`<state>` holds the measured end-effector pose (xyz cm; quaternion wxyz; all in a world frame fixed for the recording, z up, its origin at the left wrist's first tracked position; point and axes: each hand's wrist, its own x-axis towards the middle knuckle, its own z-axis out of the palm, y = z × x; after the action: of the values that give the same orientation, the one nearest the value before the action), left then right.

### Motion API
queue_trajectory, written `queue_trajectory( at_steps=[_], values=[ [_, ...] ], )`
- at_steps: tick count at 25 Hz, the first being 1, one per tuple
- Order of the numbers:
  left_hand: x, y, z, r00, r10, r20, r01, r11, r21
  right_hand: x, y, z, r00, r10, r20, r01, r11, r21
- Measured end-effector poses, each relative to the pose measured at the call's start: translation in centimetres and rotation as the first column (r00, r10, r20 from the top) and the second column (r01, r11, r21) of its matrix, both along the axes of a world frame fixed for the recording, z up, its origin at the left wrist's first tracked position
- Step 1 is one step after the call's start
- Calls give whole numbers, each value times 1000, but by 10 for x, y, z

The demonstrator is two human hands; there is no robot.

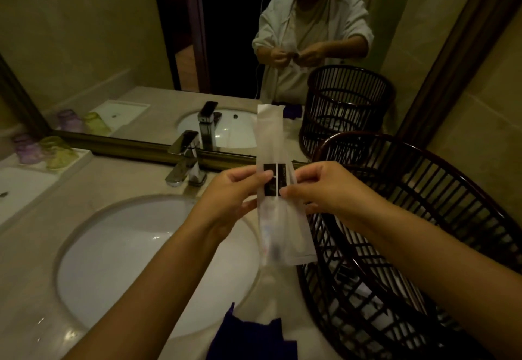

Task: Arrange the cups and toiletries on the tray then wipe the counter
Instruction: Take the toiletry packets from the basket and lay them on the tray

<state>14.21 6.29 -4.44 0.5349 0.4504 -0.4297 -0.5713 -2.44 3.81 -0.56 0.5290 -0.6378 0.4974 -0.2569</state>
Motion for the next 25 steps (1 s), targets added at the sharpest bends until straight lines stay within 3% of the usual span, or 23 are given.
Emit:
queue_trajectory(
  at_steps=[3,5,7,9,11,12,14,17,19,25],
  values=[
    [2,-6,-6,998,53,36,-54,998,26,4,1,0,992,74,-106,-76,997,-10],
    [6,-7,-14,995,89,-37,-86,993,79,-2,-5,5,986,93,-138,-101,994,-51],
    [16,-9,-24,981,159,-112,-139,976,168,-24,-22,16,993,14,-116,-31,989,-144],
    [30,-11,-38,971,231,-54,-213,949,230,-56,-43,25,988,-98,-123,68,971,-228],
    [42,-12,-55,947,322,11,-314,913,262,-85,-62,12,948,-118,-296,47,971,-236],
    [47,-12,-64,925,380,32,-373,883,284,-98,-68,-4,893,-64,-445,-30,979,-202],
    [53,-11,-83,884,463,57,-453,822,344,-115,-74,-50,691,107,-715,-237,968,-84],
    [47,-7,-111,881,473,23,-434,787,438,-128,-72,-115,474,313,-823,-359,922,144],
    [40,-4,-122,883,470,-23,-402,780,479,-130,-71,-144,440,396,-806,-356,901,248],
    [26,-16,-133,893,446,-58,-365,794,486,-139,-67,-185,486,557,-673,-419,825,380]
  ],
)
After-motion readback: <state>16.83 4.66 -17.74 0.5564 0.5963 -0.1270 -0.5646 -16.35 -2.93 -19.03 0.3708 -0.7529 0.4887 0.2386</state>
